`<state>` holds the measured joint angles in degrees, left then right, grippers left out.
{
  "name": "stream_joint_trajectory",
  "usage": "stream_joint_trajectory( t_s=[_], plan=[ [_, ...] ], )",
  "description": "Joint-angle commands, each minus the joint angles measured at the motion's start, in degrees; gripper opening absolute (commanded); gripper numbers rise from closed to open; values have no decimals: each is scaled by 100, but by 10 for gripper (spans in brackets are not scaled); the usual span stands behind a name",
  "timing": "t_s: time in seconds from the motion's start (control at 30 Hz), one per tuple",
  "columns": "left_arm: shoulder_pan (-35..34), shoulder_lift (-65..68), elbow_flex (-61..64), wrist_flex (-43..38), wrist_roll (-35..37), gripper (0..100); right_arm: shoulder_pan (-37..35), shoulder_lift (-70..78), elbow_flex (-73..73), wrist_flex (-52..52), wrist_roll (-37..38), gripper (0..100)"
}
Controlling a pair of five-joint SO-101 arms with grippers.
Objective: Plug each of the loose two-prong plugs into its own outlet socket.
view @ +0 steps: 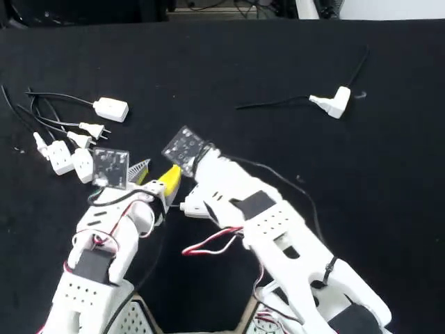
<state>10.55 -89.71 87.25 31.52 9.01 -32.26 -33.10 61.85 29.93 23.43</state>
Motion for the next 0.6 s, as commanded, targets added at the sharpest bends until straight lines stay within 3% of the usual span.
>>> stream_joint_trajectory(
  t_s=[0.0,0.17,0.3,0.57],
  plan=[
    [40,-853,-75,431,70,223,-202,-31,40,-70,-62,11],
    [22,-1204,154,519,26,224,-396,-40,48,-53,-62,11],
    [22,-1222,418,492,-404,221,-387,-145,-92,264,-62,11],
    [-347,-1204,673,167,-448,221,-484,-1402,57,958,-70,11]
  ],
)
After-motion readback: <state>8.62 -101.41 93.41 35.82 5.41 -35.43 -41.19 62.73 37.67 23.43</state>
